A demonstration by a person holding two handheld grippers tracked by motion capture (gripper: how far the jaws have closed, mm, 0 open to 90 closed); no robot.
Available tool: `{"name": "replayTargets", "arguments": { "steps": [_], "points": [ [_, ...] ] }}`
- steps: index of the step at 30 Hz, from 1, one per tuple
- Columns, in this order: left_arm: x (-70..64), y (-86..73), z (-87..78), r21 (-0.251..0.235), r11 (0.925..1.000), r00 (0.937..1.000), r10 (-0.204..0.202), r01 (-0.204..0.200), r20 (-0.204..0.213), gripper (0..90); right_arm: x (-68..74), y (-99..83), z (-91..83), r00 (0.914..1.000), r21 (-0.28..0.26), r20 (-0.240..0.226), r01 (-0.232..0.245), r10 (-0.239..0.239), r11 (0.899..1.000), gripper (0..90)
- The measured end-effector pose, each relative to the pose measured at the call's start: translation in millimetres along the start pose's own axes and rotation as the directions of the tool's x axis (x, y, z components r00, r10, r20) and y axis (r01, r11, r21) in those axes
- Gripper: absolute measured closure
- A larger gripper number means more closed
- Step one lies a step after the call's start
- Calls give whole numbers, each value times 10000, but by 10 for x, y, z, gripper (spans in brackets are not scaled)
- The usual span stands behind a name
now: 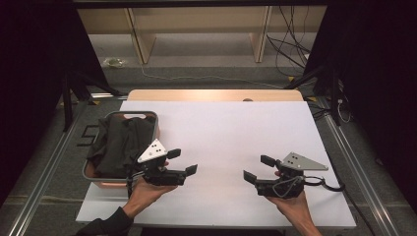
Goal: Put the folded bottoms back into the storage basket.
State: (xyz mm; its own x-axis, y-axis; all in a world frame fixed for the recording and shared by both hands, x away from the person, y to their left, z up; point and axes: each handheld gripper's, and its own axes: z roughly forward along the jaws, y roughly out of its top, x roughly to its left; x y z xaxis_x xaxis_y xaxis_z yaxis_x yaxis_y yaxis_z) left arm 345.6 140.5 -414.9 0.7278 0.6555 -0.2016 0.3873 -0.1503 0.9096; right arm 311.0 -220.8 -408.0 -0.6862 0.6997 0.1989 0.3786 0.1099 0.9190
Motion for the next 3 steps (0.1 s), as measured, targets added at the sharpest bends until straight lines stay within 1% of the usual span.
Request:
{"name": "replayTargets", "arguments": {
  "steps": [3],
  "points": [
    [15, 4, -12, -33, 10000, 10000, -36, 36, -26, 157, -2, 1, 2, 10000, 25, 20, 9, -9, 10000, 157]
  ]
}}
